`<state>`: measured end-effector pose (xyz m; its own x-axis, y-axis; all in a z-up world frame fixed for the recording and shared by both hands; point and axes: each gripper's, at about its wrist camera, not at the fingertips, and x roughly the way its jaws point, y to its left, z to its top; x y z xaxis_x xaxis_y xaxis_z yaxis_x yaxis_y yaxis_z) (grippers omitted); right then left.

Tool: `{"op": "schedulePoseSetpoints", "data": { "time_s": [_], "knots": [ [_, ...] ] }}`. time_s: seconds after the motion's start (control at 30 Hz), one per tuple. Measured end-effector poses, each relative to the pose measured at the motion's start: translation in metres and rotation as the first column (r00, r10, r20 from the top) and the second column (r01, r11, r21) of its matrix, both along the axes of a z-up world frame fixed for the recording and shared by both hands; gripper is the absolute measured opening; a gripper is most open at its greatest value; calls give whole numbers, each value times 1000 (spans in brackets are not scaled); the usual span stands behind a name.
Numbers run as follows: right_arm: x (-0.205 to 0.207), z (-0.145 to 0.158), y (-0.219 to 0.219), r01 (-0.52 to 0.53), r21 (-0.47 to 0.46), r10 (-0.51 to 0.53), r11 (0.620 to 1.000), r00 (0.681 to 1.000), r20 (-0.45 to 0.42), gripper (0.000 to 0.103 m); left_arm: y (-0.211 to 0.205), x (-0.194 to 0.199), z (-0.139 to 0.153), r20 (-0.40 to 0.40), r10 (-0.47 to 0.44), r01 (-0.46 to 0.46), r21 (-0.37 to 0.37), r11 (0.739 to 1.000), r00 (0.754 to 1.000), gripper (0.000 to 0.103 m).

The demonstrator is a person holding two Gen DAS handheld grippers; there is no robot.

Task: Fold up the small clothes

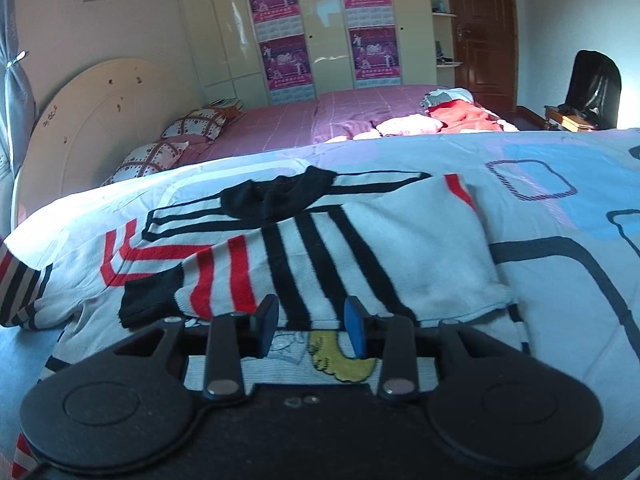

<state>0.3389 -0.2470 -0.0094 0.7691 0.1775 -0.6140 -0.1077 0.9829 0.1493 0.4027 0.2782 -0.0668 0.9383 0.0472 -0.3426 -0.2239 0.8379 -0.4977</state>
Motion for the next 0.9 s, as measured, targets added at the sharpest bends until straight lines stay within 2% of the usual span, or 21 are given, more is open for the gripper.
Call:
{"op": "schedulePoseSetpoints", "data": {
  "time_s": [0.13, 0.33, 0.43, 0.5, 0.57, 0.6, 0.63, 0.67, 0.7, 0.73, 0.8, 0.9],
  "knots": [
    [-6, 7, -22, 35, 15, -35, 999, 999, 20, 36, -88, 43, 14, -19, -168, 169, 106, 980, 986, 8],
    [-9, 13, -68, 111, 58, -113, 992, 993, 30, 36, -203, 78, 20, -93, -357, 368, 161, 916, 929, 8],
    [-8, 12, -88, 146, 87, -148, 985, 989, 19, 38, -256, 95, 6, -192, -419, 451, 173, 875, 887, 8],
    [-8, 11, -99, 161, 109, -163, 981, 987, 10, 38, -295, 94, -8, -274, -449, 506, 190, 842, 850, 8],
    [-7, 9, -107, 173, 129, -174, 976, 985, -2, 40, -328, 99, -28, -386, -478, 573, 180, 800, 789, 9],
    [-6, 8, -109, 175, 139, -175, 975, 984, -6, 42, -343, 89, -31, -396, -459, 572, 239, 784, 795, 14],
    [-5, 7, -112, 171, 151, -171, 974, 985, -12, 45, -352, 77, -26, -385, -454, 571, 285, 770, 804, 36],
    [-5, 7, -113, 163, 162, -163, 973, 987, -13, 46, -353, 68, -17, -367, -483, 587, 266, 765, 795, 52],
    [-4, 6, -114, 152, 173, -152, 973, 988, -12, 46, -349, 58, -8, -332, -501, 587, 252, 769, 799, 67],
    [-4, 6, -113, 138, 190, -139, 972, 990, -10, 46, -345, 44, 3, -300, -494, 569, 265, 778, 816, 67],
    [1, 3, -109, 119, 231, -117, 966, 993, -22, 47, -328, 18, 15, -285, -462, 535, 294, 792, 840, 67],
    [15, -6, -96, 84, 340, -68, 937, 996, -57, 47, -270, -21, 14, -248, -358, 426, 325, 844, 900, 66]
  ]
}}
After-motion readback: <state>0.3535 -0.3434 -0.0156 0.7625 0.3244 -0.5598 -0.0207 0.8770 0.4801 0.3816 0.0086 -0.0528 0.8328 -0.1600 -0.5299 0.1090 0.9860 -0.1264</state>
